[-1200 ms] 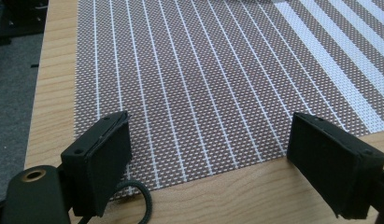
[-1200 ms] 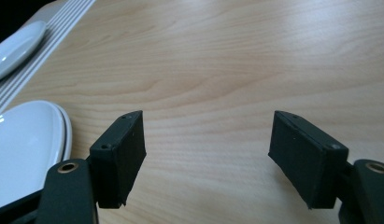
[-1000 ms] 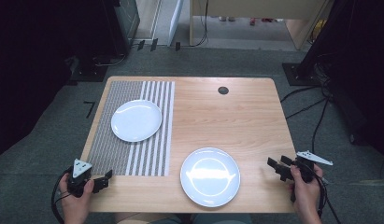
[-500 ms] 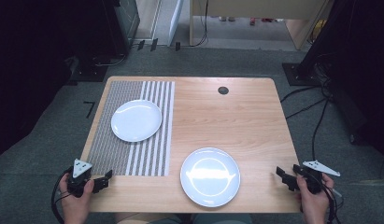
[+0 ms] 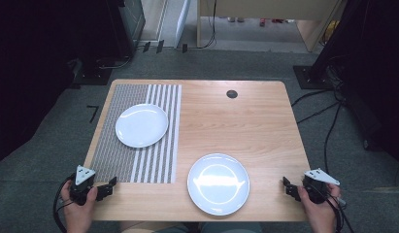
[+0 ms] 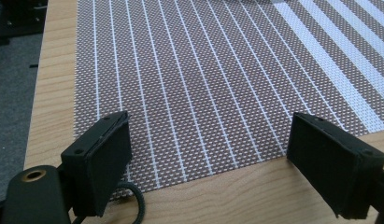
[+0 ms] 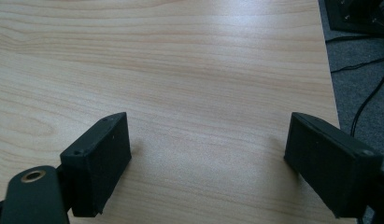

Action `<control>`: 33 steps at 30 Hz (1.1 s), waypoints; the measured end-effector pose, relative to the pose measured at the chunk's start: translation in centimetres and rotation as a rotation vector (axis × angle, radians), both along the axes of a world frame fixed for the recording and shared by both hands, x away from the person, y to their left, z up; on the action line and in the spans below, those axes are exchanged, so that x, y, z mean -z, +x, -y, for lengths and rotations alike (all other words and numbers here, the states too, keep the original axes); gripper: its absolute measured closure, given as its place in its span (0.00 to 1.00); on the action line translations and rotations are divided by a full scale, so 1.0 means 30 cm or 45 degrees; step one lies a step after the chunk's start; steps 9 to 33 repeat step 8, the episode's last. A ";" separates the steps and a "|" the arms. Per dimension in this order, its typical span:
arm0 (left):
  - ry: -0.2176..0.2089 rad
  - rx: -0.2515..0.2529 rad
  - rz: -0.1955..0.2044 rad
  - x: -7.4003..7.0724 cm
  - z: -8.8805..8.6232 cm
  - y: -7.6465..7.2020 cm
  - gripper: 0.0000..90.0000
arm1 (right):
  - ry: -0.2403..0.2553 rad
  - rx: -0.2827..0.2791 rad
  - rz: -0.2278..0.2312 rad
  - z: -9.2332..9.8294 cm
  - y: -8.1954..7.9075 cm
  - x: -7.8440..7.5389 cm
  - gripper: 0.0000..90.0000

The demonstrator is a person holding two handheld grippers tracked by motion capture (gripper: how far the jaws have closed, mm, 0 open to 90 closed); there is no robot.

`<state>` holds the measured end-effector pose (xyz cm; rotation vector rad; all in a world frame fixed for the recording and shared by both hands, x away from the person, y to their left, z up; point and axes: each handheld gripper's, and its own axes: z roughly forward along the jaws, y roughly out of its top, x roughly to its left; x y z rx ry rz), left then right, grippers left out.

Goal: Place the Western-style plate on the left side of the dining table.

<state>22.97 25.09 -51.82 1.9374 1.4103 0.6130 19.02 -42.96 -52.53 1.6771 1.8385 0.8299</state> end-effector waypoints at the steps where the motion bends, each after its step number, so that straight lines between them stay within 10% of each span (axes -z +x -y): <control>1: 0.000 0.000 0.000 0.000 0.000 0.000 0.15 | 0.000 0.000 0.000 0.000 0.000 0.000 0.16; 33: 0.008 0.004 0.000 0.000 0.001 0.000 0.15 | 0.000 -0.001 0.000 0.000 0.000 0.000 0.16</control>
